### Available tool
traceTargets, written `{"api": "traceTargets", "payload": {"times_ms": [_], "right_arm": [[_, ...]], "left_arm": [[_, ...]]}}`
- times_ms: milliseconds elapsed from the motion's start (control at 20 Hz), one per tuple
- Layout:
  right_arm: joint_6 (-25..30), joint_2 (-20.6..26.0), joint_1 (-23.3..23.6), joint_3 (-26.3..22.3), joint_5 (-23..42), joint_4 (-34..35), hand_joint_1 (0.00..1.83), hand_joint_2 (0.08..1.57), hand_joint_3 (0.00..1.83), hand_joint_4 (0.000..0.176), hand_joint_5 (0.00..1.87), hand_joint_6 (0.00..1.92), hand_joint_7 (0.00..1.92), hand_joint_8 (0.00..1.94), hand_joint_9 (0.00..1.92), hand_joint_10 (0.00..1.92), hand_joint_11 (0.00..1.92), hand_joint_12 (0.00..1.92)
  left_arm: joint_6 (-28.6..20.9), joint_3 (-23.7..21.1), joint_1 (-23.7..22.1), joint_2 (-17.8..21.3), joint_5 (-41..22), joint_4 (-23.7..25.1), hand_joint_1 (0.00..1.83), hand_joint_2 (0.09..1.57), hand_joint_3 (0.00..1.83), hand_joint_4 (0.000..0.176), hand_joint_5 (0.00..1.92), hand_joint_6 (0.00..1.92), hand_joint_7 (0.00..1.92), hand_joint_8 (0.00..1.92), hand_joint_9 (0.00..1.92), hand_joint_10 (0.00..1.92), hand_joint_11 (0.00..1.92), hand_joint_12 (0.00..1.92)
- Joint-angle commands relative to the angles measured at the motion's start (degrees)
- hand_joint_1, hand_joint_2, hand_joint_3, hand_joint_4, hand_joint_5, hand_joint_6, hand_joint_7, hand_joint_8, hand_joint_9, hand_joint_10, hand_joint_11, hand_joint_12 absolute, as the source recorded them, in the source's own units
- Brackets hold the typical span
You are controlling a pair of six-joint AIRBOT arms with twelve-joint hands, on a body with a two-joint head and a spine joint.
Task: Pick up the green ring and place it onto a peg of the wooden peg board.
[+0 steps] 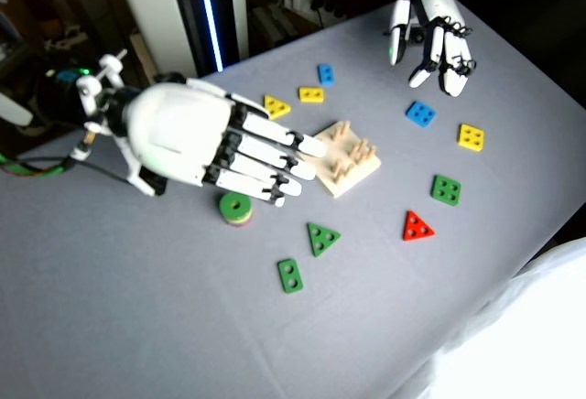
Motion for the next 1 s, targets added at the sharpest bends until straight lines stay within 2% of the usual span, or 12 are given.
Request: {"api": "traceTargets", "payload": {"times_ms": [0, 50, 100, 150, 250, 300, 400, 500, 600, 700, 750, 950], "right_arm": [[0.35, -0.14, 0.28, 0.22, 6.38, 0.88, 0.72, 1.22, 0.01, 0.087, 0.46, 0.0, 0.29, 0.0, 0.22, 0.01, 0.06, 0.51], [0.34, -0.14, 0.15, 0.22, 6.05, 0.79, 0.73, 1.22, 0.0, 0.091, 0.46, 0.0, 0.28, 0.0, 0.22, 0.01, 0.06, 0.51], [0.3, -0.14, 0.07, 0.23, 5.77, 0.78, 0.77, 1.21, 0.0, 0.087, 0.47, 0.0, 0.29, 0.0, 0.25, 0.01, 0.08, 0.52], [0.07, -0.13, -0.02, 0.23, 5.19, 0.78, 0.79, 1.2, 0.0, 0.085, 0.47, 0.0, 0.3, 0.0, 0.26, 0.02, 0.09, 0.53], [-0.59, -0.13, -0.03, 0.3, 3.37, 0.78, 0.79, 1.16, 0.0, 0.094, 0.41, 0.0, 0.26, 0.0, 0.22, 0.0, 0.04, 0.55], [-0.82, -0.13, -0.03, 0.44, 2.22, 0.77, 0.74, 1.09, 0.0, 0.12, 0.32, 0.0, 0.22, 0.0, 0.2, 0.0, 0.01, 0.59], [-1.76, -0.18, -0.03, 0.67, -0.77, 0.55, 0.72, 1.0, 0.0, 0.152, 0.23, 0.0, 0.18, 0.0, 0.19, 0.0, 0.0, 0.69], [-1.9, -0.4, -0.03, 1.08, -3.38, -0.2, 0.75, 0.95, 0.0, 0.149, 0.21, 0.0, 0.19, 0.0, 0.21, 0.01, 0.0, 0.65], [-1.9, -0.48, -0.01, 1.65, -6.05, -0.8, 0.81, 0.91, 0.0, 0.148, 0.21, 0.0, 0.2, 0.01, 0.22, 0.01, 0.03, 0.65], [-1.96, -0.63, -0.01, 2.21, -8.09, -0.96, 0.84, 0.9, 0.0, 0.171, 0.22, 0.0, 0.2, 0.0, 0.26, 0.0, 0.01, 0.8], [-2.18, -0.79, -0.01, 2.45, -9.18, -0.97, 0.85, 0.9, 0.0, 0.172, 0.22, 0.0, 0.19, 0.0, 0.26, 0.0, 0.0, 0.82], [-5.08, -2.17, 1.13, 3.92, -14.63, -0.97, 0.93, 0.93, 0.01, 0.164, 0.29, 0.02, 0.22, 0.01, 0.3, 0.01, 0.05, 0.85]], "left_arm": [[-0.22, 0.09, -0.48, 0.34, -7.11, 0.86, 0.72, 1.06, 0.01, 0.111, 0.18, 0.0, 0.12, 0.0, 0.1, 0.01, 0.0, 0.41], [-0.22, 0.09, -0.48, 0.35, -7.12, 0.86, 0.72, 1.06, 0.0, 0.106, 0.17, 0.0, 0.13, 0.0, 0.09, 0.0, 0.0, 0.37], [-0.22, 0.08, -0.48, 0.39, -7.13, 0.86, 0.72, 1.07, 0.0, 0.083, 0.17, 0.0, 0.13, 0.0, 0.09, 0.0, 0.0, 0.36], [-0.22, 0.08, -0.48, 0.4, -7.13, 0.86, 0.72, 1.06, 0.0, 0.076, 0.17, 0.0, 0.13, 0.0, 0.09, 0.0, 0.0, 0.36], [-0.22, 0.02, -0.48, 0.38, -7.15, 0.85, 0.69, 1.08, 0.0, 0.096, 0.11, 0.0, 0.1, 0.0, 0.05, 0.0, 0.0, 0.32], [-0.22, 0.01, -0.48, 0.38, -7.14, 0.86, 0.7, 1.08, 0.0, 0.105, 0.1, 0.0, 0.1, 0.0, 0.05, 0.0, 0.0, 0.34], [-0.22, 0.08, -0.48, 0.38, -7.0, 0.87, 0.68, 1.08, 0.0, 0.109, 0.07, 0.0, 0.1, 0.0, 0.04, 0.0, 0.0, 0.42], [-0.22, 0.12, -0.48, 0.4, -6.95, 0.87, 0.72, 1.07, 0.0, 0.109, 0.06, 0.0, 0.07, 0.0, 0.0, 0.0, 0.0, 0.33], [-0.24, 0.1, -0.49, 0.45, -6.98, 0.88, 0.69, 1.07, 0.0, 0.114, 0.06, 0.0, 0.07, 0.0, 0.01, 0.0, 0.0, 0.37], [-0.26, 0.09, -0.49, 0.44, -6.96, 0.92, 0.7, 1.07, 0.0, 0.118, 0.06, 0.0, 0.07, 0.0, 0.0, 0.0, 0.0, 0.3], [-0.26, 0.09, -0.49, 0.44, -6.92, 0.94, 0.72, 1.07, 0.0, 0.121, 0.07, 0.0, 0.06, 0.0, 0.0, 0.0, 0.0, 0.23], [-0.27, 0.1, -0.49, 0.44, -6.93, 0.95, 0.72, 1.06, 0.0, 0.123, 0.07, 0.0, 0.04, 0.0, 0.0, 0.0, 0.0, 0.22]]}}
